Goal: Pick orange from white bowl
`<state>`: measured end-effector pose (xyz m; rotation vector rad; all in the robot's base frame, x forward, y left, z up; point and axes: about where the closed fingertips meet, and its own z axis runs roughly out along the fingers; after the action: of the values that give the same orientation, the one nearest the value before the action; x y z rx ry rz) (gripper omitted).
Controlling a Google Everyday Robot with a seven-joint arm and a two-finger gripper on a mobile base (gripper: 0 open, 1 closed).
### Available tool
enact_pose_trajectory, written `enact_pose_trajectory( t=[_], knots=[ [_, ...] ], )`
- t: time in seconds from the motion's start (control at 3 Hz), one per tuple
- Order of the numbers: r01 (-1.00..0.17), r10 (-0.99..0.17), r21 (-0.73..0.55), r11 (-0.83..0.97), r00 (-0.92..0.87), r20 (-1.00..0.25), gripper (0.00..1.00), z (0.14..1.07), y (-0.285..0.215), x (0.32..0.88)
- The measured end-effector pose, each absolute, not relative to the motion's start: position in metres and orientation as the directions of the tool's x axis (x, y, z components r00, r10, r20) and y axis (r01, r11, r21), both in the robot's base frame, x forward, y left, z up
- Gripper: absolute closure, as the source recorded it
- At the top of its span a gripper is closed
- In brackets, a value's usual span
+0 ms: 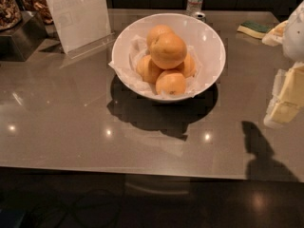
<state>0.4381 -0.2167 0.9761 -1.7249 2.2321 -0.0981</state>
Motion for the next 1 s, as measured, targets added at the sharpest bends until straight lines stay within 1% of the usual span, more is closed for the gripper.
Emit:
enact_pose_trajectory(
  t=[0.33,0.67,1.0],
  knots=[
    [-0.931,-0.953,-0.245,0.27,-0.222,-0.207,0.0,0.976,-0.217,0.438],
    [-0.932,-0.947,-0.237,0.276,-0.221,-0.233,0.0,0.977,-0.212,0.444],
    [-0.939,-0.934,-0.216,0.27,-0.2,-0.298,0.0,0.975,-0.191,0.469]
  ],
)
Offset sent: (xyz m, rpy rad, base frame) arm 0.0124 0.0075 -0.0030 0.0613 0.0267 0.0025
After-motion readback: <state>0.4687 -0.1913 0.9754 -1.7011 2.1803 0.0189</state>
